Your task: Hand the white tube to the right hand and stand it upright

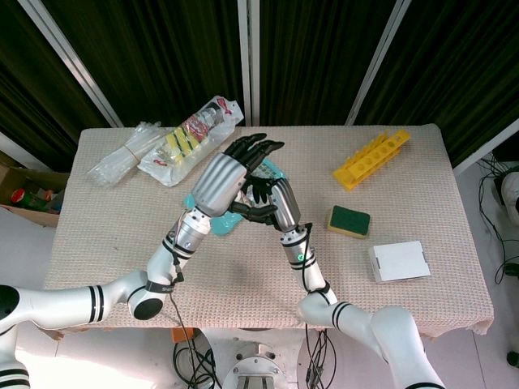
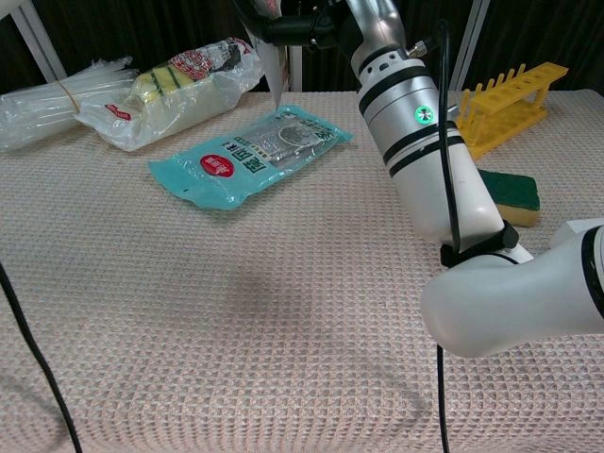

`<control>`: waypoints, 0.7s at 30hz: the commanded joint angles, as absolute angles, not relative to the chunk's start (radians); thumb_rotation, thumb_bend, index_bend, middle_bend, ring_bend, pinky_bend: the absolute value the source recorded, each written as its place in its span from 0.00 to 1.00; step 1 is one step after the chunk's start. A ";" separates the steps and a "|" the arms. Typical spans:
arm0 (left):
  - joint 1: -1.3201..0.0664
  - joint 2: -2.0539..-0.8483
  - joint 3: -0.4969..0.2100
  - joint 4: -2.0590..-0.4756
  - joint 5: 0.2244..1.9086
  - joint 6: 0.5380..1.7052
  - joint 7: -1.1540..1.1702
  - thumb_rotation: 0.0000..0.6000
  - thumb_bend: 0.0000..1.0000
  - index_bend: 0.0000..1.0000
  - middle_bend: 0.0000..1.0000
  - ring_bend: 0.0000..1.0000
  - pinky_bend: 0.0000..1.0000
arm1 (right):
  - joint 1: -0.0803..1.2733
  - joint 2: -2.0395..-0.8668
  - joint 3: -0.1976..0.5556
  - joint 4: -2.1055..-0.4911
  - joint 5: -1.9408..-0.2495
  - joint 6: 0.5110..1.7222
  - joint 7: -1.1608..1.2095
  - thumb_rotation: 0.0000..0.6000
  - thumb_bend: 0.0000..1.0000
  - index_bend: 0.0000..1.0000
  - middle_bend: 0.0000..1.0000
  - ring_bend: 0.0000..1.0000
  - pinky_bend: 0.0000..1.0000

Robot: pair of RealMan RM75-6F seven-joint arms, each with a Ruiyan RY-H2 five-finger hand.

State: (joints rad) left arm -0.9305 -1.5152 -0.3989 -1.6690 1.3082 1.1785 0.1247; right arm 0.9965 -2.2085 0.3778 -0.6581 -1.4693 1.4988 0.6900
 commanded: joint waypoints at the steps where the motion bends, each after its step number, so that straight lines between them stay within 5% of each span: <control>1: -0.931 -1.487 -0.388 -1.697 1.281 1.147 0.150 0.00 0.00 0.14 0.21 0.11 0.18 | 0.995 -2.208 0.376 -0.656 -1.470 1.498 0.685 1.00 0.52 1.00 0.84 0.75 0.87; 21: -0.938 -1.386 -0.369 -1.813 1.151 1.087 0.317 0.00 0.00 0.17 0.23 0.11 0.18 | 0.991 -2.202 0.360 -0.661 -1.468 1.455 0.642 1.00 0.52 1.00 0.85 0.76 0.87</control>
